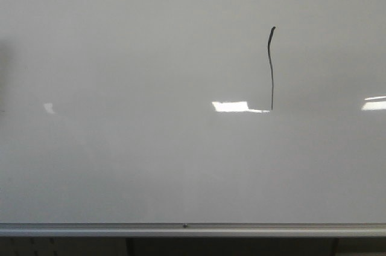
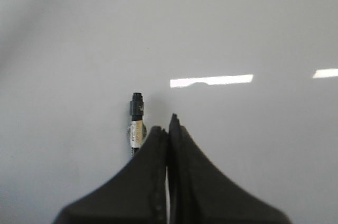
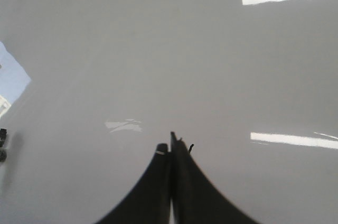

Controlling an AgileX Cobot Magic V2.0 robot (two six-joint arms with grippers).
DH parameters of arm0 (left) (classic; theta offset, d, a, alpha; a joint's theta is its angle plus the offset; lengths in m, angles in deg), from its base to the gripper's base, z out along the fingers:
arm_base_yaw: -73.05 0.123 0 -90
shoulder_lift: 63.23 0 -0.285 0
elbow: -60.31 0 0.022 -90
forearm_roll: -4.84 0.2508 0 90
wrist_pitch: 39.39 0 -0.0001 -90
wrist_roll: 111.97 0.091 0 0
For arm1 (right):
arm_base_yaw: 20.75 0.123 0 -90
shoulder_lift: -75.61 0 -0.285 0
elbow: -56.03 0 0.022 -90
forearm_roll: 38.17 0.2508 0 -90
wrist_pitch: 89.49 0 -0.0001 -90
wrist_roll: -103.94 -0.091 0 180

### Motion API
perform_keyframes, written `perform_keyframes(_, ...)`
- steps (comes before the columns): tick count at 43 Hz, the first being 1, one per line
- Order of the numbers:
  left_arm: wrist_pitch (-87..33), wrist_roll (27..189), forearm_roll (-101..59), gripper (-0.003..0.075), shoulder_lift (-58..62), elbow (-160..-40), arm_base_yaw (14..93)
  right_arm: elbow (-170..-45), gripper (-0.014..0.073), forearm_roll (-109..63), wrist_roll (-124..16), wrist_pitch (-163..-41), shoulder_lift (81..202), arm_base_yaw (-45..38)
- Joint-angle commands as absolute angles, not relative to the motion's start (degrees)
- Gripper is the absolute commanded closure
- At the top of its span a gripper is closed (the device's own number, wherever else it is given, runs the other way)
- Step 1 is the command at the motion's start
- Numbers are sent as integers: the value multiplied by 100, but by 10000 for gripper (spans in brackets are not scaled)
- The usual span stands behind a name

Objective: Write number 1 on whiteboard

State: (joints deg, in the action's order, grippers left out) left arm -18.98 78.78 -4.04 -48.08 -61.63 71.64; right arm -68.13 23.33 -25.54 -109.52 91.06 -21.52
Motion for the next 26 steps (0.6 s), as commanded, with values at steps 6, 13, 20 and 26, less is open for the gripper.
perform_keyframes(6, -2960, 7236, 133, 741, -5504, -5505, 7176, -6935, 711, 2485, -2477, -10689, 9166, -2164)
perform_keyframes(13, -2947, 7236, 143, 741, -5667, -4836, 7176, -6935, 711, 2485, -2477, -10707, 9166, -2164)
perform_keyframes(20, -3296, 7236, 155, 741, -5681, -4289, 7176, -6912, 711, 2485, -2477, -10702, 9166, -2164)
perform_keyframes(26, -3493, 7236, 155, 741, -5681, -4068, 7176, -6905, 711, 2485, -2477, -10702, 9166, -2164)
